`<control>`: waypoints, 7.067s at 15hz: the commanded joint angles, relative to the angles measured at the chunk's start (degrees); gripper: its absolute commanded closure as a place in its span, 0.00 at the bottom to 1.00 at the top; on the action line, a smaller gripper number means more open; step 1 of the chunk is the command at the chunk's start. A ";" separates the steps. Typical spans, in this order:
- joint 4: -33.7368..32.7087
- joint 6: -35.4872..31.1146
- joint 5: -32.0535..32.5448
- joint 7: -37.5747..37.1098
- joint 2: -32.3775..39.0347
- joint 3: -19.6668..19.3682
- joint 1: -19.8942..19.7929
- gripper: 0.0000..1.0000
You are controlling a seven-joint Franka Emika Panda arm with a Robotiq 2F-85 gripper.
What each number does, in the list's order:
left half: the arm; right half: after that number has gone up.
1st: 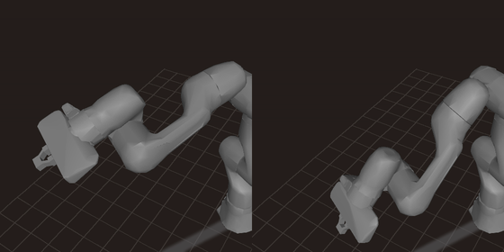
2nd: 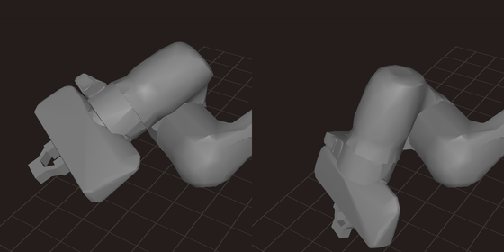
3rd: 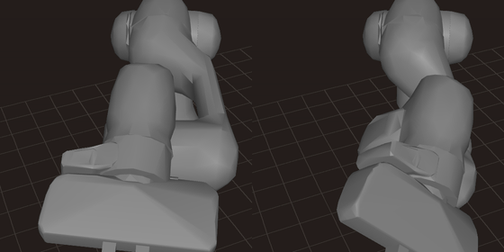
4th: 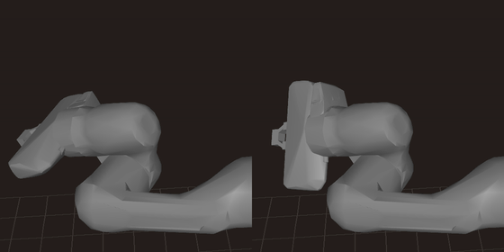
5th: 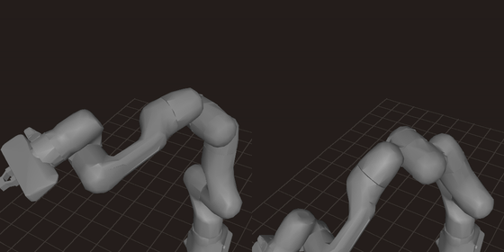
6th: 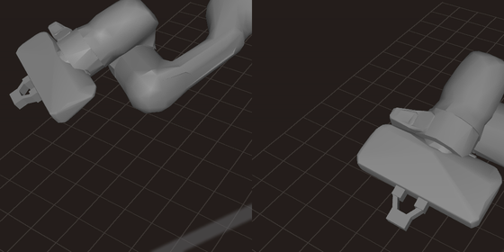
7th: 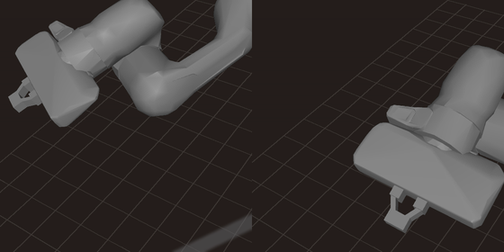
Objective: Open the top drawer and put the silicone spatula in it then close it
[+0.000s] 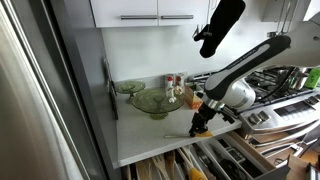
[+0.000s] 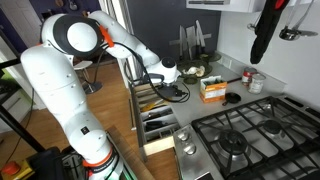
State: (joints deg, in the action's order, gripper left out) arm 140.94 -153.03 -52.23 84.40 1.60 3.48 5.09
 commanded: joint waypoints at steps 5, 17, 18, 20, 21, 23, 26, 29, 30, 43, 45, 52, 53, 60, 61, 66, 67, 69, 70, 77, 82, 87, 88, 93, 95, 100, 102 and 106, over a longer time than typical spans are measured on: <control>7.37 0.57 -0.76 -11.59 -10.69 2.65 2.12 0.95; 15.40 -1.49 -0.75 -36.68 -15.80 5.08 7.29 0.95; 16.05 -2.58 0.12 -38.84 -15.59 5.39 7.41 0.95; 16.71 -2.57 0.06 -42.43 -15.34 5.47 7.95 0.95; 16.90 -1.52 -0.21 -44.17 -15.18 5.40 8.25 0.95; 17.61 -1.68 0.52 -47.54 -14.66 5.50 8.43 0.95; 16.48 -2.93 0.90 -53.43 -11.88 5.56 8.14 0.95; 16.47 -5.52 0.03 -57.32 -10.59 5.56 8.37 0.95; 16.40 -6.73 -0.58 -58.09 -9.94 6.39 7.71 0.95; 6.29 -15.96 -15.61 -58.31 1.46 7.31 9.40 0.95; 5.53 -15.98 -16.96 -58.16 2.28 7.41 9.30 0.53; 7.74 -19.37 -13.95 -62.13 0.98 7.11 9.46 0.03; 8.37 -20.14 -12.55 -62.72 0.70 7.02 9.53 0.00; 16.07 -23.90 5.97 -72.06 -3.94 7.07 8.26 0.00; 17.40 -23.69 10.23 -72.84 -4.92 6.90 7.83 0.00; 17.13 -16.66 33.35 -75.26 -7.02 4.13 3.25 0.00; 16.86 -13.38 37.95 -76.96 -9.50 3.65 2.55 0.00; 16.94 -4.51 46.12 -80.94 -15.76 5.00 1.61 0.00; 15.34 -0.23 44.76 -78.03 -16.50 4.98 3.07 0.00; 7.57 26.49 36.99 -61.15 -21.19 1.74 12.21 0.00; 7.61 25.25 37.85 -62.54 -21.28 2.68 11.47 0.00; 9.18 22.80 32.47 -54.15 -17.52 2.65 15.23 0.00; 10.31 21.73 30.35 -50.54 -16.78 2.91 16.62 0.00; 14.67 18.05 28.54 -40.38 -15.33 6.95 19.81 0.00; 16.47 15.13 30.04 -38.67 -15.79 8.71 20.41 0.00; 16.60 3.65 32.55 -37.39 -10.98 10.94 20.75 0.00; 16.57 0.20 35.86 -38.66 -9.84 11.42 20.10 0.00; 16.48 -3.75 44.81 -42.66 -7.28 11.76 18.35 0.00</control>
State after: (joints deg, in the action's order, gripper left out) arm 157.48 -154.23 -12.83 44.75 -7.78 14.29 25.00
